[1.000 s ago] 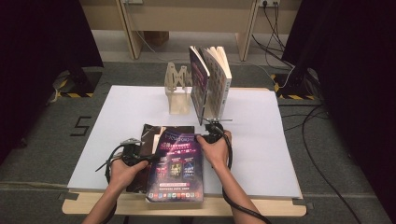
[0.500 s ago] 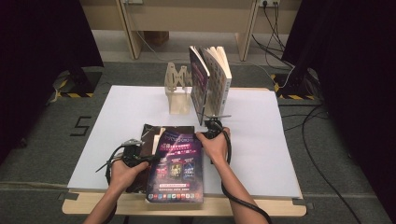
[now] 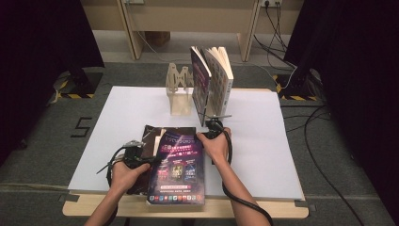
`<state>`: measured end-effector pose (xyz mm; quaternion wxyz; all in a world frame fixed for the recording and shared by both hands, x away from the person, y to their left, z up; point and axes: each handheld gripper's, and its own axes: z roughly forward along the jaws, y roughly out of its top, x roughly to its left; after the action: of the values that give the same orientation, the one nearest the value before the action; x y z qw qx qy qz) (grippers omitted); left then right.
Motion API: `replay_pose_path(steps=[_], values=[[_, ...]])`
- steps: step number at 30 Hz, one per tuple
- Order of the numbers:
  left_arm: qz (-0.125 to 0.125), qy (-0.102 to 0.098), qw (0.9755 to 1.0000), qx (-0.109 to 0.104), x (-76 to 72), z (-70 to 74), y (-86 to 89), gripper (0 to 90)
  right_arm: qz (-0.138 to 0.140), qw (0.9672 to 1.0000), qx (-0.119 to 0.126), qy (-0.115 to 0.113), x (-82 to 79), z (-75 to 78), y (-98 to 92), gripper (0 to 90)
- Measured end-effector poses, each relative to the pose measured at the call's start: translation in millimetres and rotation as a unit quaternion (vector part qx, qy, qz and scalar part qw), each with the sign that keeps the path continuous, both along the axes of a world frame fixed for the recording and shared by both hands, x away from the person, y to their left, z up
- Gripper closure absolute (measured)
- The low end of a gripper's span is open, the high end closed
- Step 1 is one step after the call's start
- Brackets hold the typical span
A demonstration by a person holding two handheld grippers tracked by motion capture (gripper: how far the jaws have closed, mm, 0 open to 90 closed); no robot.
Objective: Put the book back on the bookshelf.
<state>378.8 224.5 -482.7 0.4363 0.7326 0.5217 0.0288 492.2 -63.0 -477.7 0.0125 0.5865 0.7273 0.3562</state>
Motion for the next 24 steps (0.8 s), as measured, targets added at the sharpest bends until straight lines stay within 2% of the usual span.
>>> replay_pose_path(steps=[3, 10, 14, 19, 24], values=[[-0.001, 0.002, 1.0, 0.003, 0.4, -0.1, 0.0, 82.1, 0.0, 1.0, 0.001, 0.002, 0.2, -0.1, 0.8, 52.6], [0.001, 0.005, 1.0, 0.006, 0.9, -1.1, 0.8, 81.5, -0.012, 0.9996, 0.023, 0.013, 2.1, -0.9, -0.6, 54.7], [0.001, 0.008, 1.0, 0.006, 1.4, -1.4, 2.4, 81.2, -0.023, 0.9984, 0.047, 0.024, 3.1, -0.3, -2.0, 57.2], [0.0, 0.008, 0.9999, 0.009, 1.6, -1.4, 2.9, 81.0, -0.022, 0.9968, 0.073, 0.025, 3.2, 8.0, -4.5, 57.9], [0.001, 0.008, 0.9999, 0.01, 1.5, -1.4, 2.9, 80.9, -0.024, 0.9965, 0.077, 0.024, 1.9, 6.8, -5.9, 58.1]])
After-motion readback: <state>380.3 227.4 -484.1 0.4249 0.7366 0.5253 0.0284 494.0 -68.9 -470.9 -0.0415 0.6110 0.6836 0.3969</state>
